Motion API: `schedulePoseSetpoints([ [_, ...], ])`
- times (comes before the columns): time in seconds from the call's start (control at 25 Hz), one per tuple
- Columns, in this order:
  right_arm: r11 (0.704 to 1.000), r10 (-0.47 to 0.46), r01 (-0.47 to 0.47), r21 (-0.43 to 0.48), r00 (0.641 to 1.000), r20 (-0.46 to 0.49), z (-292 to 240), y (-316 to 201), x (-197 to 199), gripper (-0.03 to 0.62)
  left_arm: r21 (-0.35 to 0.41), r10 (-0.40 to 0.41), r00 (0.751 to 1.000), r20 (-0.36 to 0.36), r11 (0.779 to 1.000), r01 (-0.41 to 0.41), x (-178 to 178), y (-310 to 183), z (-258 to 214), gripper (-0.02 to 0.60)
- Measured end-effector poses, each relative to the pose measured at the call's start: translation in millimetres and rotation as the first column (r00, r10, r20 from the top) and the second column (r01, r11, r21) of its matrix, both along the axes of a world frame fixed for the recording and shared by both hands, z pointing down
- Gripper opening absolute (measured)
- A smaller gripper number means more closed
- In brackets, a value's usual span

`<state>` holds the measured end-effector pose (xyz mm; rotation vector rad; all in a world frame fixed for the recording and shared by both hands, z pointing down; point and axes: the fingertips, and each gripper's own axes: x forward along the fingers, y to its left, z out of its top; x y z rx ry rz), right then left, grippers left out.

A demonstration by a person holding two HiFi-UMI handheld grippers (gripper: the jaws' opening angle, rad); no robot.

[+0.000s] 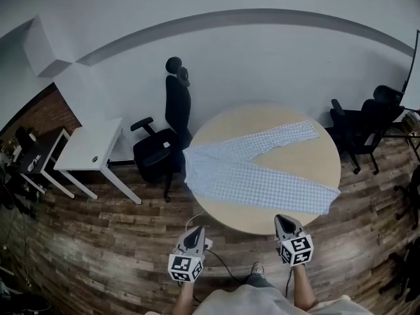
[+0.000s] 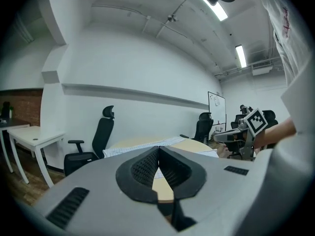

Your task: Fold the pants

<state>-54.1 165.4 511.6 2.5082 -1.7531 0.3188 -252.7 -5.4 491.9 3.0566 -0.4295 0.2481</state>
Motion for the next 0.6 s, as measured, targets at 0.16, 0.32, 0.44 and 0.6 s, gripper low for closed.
schedulePoseSetpoints([
  [0.16, 0.999, -0.037, 0.037, 0.013, 0.999, 0.011, -4, -10, 47, 0.028, 0.016, -0.038, 0.999, 0.014, 0.999, 0.038, 43, -6, -9, 0.031],
  [0.32, 0.999, -0.048, 0.047, 0.021, 0.998, 0.03, -2, -14, 84, 0.028, 0.023, -0.053, 0.998, 0.033, 0.998, 0.052, 73, -8, -12, 0.031],
  [0.44, 0.998, -0.052, 0.05, 0.03, 0.997, 0.054, 3, -19, 95, 0.028, 0.023, -0.063, 0.997, 0.046, 0.998, 0.062, 80, -11, -14, 0.031],
  [0.6, 0.997, -0.067, 0.064, 0.034, 0.995, 0.077, 9, -28, 99, 0.028, 0.029, -0.066, 0.996, 0.065, 0.998, 0.064, 88, -18, -12, 0.031],
])
